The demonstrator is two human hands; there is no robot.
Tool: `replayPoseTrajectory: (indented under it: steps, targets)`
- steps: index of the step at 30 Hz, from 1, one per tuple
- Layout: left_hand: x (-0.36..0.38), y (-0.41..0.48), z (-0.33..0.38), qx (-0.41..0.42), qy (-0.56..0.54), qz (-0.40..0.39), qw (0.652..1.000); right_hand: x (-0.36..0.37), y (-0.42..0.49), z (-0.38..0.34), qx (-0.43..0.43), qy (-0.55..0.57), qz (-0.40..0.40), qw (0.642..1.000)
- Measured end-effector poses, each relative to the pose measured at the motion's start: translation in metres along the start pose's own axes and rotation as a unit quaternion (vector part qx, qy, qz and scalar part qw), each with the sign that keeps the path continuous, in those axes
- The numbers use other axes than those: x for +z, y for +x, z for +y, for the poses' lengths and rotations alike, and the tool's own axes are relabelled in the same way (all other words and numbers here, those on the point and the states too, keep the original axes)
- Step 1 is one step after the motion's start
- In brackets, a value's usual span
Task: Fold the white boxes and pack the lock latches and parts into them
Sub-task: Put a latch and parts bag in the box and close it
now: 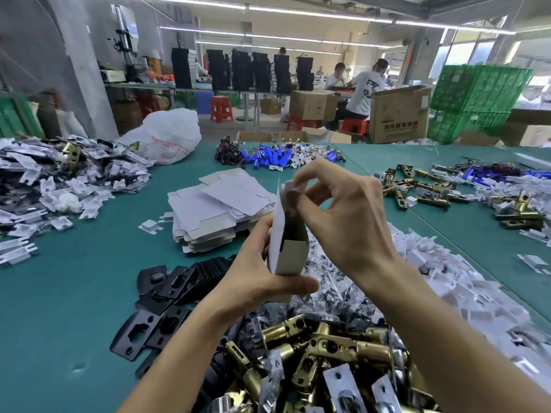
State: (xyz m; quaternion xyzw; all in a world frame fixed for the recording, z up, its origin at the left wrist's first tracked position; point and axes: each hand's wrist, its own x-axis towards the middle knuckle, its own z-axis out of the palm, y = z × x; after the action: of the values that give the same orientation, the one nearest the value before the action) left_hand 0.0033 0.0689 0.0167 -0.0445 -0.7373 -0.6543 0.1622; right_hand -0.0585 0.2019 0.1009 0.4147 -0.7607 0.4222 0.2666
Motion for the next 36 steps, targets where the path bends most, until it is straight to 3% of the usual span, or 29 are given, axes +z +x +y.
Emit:
replayPoseTrajectory:
  steps: [10, 14, 17, 19, 23, 25, 27, 31, 36]
  targets:
    - [0.0, 0.001, -0.005, -0.044, -0.003, 0.017, 0.999, -0.003, 0.005, -0.002, 0.021, -0.195, -0.127, 0.972]
    - [-0.001, 0.002, -0.006, -0.065, -0.002, 0.015, 0.998, 0.0, 0.016, 0.002, 0.031, -0.218, -0.241, 0.945]
    - [-0.001, 0.003, -0.007, -0.08, -0.015, 0.02, 0.996, 0.001, 0.024, 0.011, 0.075, -0.165, -0.295, 0.938]
    - [-0.003, 0.003, -0.007, -0.095, -0.031, 0.03, 0.995, 0.0, 0.026, 0.017, 0.088, -0.109, -0.295, 0.945]
    - [-0.013, 0.004, -0.004, -0.123, -0.046, 0.086, 0.988, 0.004, 0.024, 0.026, 0.1, -0.033, -0.199, 0.974]
    - [-0.022, 0.005, 0.0, -0.135, -0.061, 0.141, 0.979, 0.011, 0.023, 0.027, 0.127, -0.041, -0.214, 0.968]
    - [-0.033, 0.005, 0.005, -0.14, -0.088, 0.206, 0.964, 0.02, 0.02, 0.023, 0.127, -0.098, -0.321, 0.933]
    - [-0.054, 0.005, 0.013, -0.119, -0.127, 0.298, 0.939, 0.05, 0.011, 0.003, 0.057, -0.164, -0.544, 0.821]
    - [-0.061, 0.005, 0.02, -0.098, -0.13, 0.321, 0.933, 0.093, -0.002, -0.023, -0.012, -0.196, -0.619, 0.76]
